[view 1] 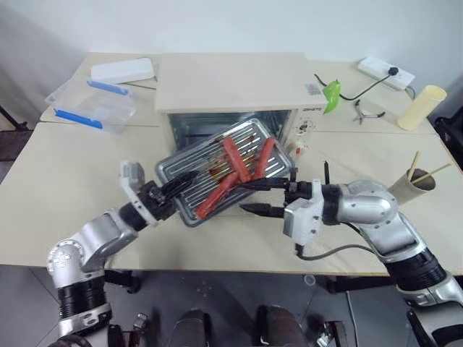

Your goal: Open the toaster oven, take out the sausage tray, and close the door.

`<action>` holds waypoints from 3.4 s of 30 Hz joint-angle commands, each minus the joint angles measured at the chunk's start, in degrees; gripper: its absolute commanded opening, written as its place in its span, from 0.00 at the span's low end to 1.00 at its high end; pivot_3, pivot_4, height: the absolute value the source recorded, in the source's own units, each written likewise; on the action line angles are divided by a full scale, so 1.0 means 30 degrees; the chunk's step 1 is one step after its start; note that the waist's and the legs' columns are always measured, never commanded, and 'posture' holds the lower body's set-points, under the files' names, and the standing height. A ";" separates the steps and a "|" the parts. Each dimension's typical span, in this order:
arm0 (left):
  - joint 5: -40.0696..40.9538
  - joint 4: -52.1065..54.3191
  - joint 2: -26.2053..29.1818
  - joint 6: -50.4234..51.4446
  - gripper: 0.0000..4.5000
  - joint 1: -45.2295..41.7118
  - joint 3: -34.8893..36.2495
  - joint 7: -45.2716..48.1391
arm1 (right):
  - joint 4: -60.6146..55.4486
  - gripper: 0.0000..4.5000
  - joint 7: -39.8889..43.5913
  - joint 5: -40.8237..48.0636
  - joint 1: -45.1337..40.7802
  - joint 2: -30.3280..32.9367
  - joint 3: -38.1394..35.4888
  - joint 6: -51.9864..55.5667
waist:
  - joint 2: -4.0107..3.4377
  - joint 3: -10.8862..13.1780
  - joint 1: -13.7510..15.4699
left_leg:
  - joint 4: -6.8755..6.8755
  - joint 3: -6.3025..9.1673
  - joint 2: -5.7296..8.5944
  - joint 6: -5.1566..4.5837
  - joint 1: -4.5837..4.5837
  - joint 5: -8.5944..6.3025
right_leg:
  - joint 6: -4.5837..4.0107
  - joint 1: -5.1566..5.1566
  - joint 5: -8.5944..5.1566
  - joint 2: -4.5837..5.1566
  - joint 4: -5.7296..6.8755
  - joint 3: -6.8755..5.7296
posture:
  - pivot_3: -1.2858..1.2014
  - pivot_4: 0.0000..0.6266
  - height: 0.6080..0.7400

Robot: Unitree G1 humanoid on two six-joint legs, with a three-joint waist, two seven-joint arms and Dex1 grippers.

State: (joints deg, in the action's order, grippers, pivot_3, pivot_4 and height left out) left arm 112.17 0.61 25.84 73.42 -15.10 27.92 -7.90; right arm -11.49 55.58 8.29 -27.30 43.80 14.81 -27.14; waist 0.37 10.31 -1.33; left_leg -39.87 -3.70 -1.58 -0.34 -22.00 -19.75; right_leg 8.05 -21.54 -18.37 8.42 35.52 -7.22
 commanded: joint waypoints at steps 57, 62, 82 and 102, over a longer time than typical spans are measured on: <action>0.0277 0.5135 -0.6949 -0.4611 0.00 0.8917 0.9079 0.2135 | 0.3732 0.00 -0.0091 1.1606 -0.2732 -0.4794 -0.9267 1.7461 | 0.0012 -0.0001 0.0442 | -0.0025 -0.0131 -0.0032 -0.0060 -0.0025 -0.0055 | -0.0034 -0.0009 -0.0020 -0.0058 -0.0156 0.0186 | 0.52 0.24 1.00; 0.0277 0.4676 -0.5575 -0.3426 0.00 1.0735 0.7214 0.3262 | 0.2272 0.26 0.1615 0.9903 -0.1034 -0.3577 -0.8624 1.5550 | 0.0012 -0.0001 0.0546 | -0.0008 -0.0119 -0.0036 -0.0083 -0.0032 -0.0068 | -0.0034 -0.0012 -0.0020 -0.0036 -0.0170 0.0231 | 0.52 0.24 1.00; 0.0277 -0.1103 0.3598 0.0834 0.00 0.5926 -0.1662 0.5396 | -0.3142 0.99 0.1882 0.8474 0.8394 -0.0719 -1.1041 1.3290 | -0.0083 -0.0024 0.0739 | 0.0017 -0.0168 -0.0022 -0.0122 0.0002 -0.0074 | -0.0051 -0.0010 -0.0029 -0.0011 -0.0171 0.0361 | 0.52 0.24 1.00; -0.0208 -0.7254 0.1219 0.0856 0.00 -0.4838 -0.8979 -0.2327 | -0.6103 0.99 0.0547 0.9752 1.1112 0.0098 -1.3141 1.4972 | -0.0117 -0.0045 0.1716 | 0.0012 -0.0096 0.0243 -0.0221 0.0089 0.0000 | 0.0037 0.0141 0.0018 0.0074 -0.0190 0.0464 | 0.52 0.24 1.00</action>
State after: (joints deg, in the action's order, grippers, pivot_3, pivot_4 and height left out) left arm 112.03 -19.69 31.05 76.04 -28.26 2.84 -14.17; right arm -27.74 57.55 36.12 5.93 43.11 -22.47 17.82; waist 0.02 10.18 3.82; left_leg -39.84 -3.90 -0.80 -1.03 -21.73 -19.73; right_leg 8.16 -21.06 -18.31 8.65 34.92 -5.80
